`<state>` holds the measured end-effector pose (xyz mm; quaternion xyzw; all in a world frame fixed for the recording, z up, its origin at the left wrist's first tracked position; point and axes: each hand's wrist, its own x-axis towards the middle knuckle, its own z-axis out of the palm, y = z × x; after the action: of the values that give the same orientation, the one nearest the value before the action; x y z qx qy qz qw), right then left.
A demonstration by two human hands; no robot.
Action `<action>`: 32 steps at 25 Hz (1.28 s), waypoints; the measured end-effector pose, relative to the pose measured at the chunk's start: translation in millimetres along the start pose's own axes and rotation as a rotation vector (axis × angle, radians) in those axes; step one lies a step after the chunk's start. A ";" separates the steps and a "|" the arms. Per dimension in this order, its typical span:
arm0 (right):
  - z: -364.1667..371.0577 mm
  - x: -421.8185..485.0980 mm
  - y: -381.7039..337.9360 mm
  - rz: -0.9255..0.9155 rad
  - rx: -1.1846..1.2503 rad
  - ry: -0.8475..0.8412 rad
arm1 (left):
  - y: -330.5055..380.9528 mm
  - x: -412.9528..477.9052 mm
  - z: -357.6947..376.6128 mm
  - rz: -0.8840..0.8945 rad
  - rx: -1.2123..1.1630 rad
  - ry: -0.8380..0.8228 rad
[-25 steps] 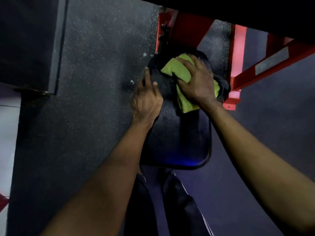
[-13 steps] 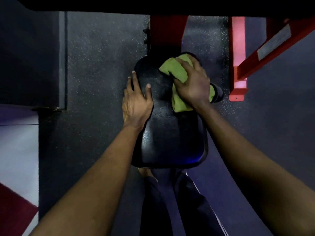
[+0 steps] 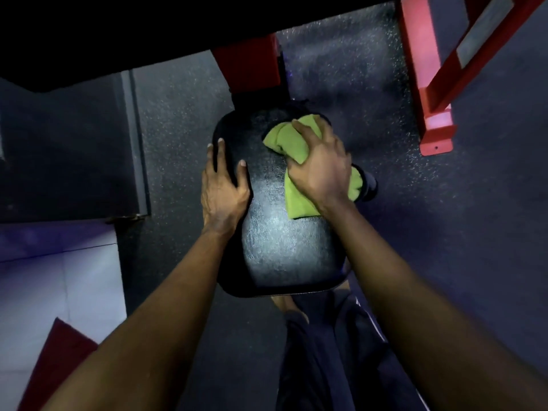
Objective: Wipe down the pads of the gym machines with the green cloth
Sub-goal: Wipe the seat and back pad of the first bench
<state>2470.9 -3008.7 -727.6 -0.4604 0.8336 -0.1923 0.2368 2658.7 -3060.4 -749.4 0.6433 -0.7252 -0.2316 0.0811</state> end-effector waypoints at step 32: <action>0.6 32.4 -17.1 -0.489 -0.282 -0.207 | -18.0 -16.3 -18.0 -0.119 -0.233 -0.066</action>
<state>2467.8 -3045.2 -725.9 -0.6930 0.6879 -0.0781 0.2011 2684.9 -3050.0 -738.5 0.6632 -0.6563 -0.3399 0.1176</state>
